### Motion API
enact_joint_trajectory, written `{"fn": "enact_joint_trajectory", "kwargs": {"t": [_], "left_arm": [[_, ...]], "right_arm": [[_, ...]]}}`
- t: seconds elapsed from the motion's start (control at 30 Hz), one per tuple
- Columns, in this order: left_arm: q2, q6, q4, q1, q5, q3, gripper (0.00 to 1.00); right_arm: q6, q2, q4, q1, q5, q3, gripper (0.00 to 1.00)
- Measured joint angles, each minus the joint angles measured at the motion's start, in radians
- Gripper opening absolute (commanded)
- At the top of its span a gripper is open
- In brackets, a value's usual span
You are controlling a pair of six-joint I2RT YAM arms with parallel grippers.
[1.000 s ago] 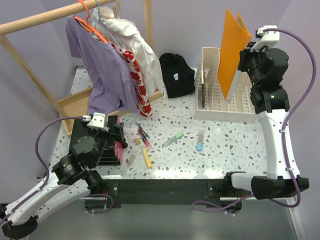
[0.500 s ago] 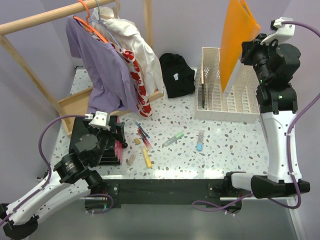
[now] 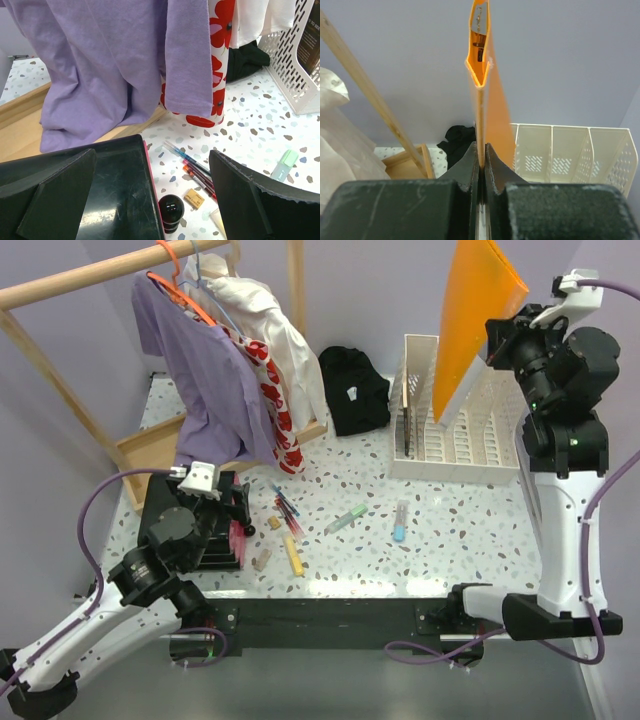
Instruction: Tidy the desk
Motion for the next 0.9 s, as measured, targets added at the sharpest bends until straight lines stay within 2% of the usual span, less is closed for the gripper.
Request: {"fn": "enact_joint_trajectory", "kwargs": {"t": [0.3,0.9], "left_arm": [[0.007,0.0,0.001,0.011,0.016,0.0,1.0],[-0.005,0.0,0.001,0.011,0.02,0.0,1.0]], "right_arm": [[0.003,-0.035,0.0,0.007,-0.047,-0.003,0.0],[-0.156,-0.105,-0.059,-0.018,0.093,0.02,0.0]]}}
